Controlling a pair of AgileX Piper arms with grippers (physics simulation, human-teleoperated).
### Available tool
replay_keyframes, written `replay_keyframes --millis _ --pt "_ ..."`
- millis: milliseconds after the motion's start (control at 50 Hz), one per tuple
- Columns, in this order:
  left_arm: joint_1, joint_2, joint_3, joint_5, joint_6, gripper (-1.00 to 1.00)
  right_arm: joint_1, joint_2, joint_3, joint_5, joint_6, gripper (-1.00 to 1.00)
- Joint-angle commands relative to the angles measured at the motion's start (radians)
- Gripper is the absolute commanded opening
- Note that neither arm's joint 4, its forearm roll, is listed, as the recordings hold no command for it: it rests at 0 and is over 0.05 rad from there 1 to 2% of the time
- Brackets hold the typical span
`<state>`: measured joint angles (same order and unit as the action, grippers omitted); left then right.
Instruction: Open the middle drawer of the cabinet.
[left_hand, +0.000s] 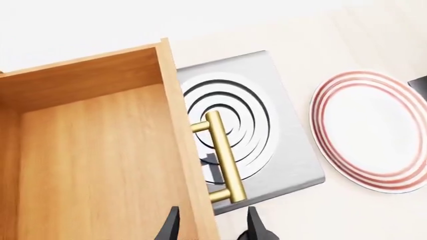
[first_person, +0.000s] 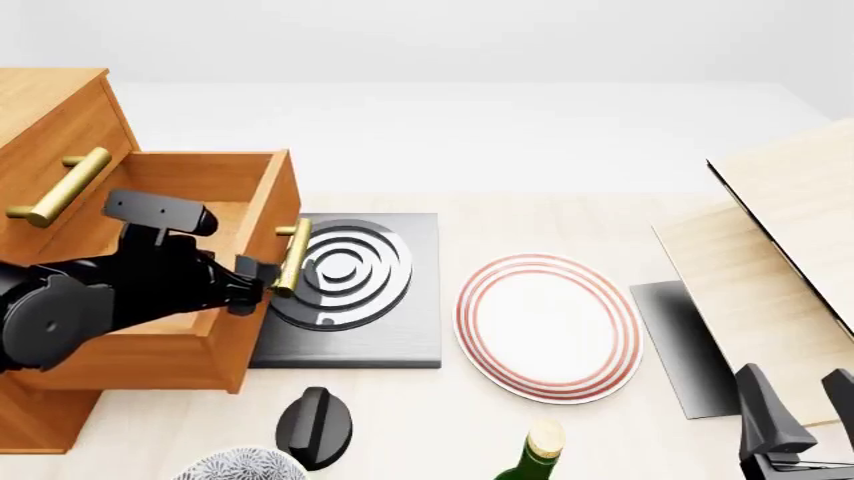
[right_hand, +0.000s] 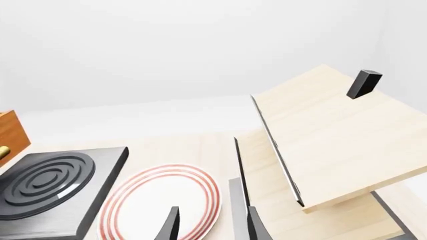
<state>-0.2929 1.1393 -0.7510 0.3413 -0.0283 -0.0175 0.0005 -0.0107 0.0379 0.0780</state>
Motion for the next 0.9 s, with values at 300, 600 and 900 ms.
replay_keyframes --millis 300,600,900 --pt "0.042 -0.047 0.01 0.011 0.004 1.0 0.002 0.0 0.0 -0.003 -0.001 1.0" --pt "0.054 -0.114 0.008 0.043 0.026 1.0 0.002 0.0 -0.001 -0.003 -0.002 1.0" --pt "0.052 -0.163 -0.005 0.072 0.036 1.0 0.004 0.001 0.001 -0.006 -0.003 1.0"
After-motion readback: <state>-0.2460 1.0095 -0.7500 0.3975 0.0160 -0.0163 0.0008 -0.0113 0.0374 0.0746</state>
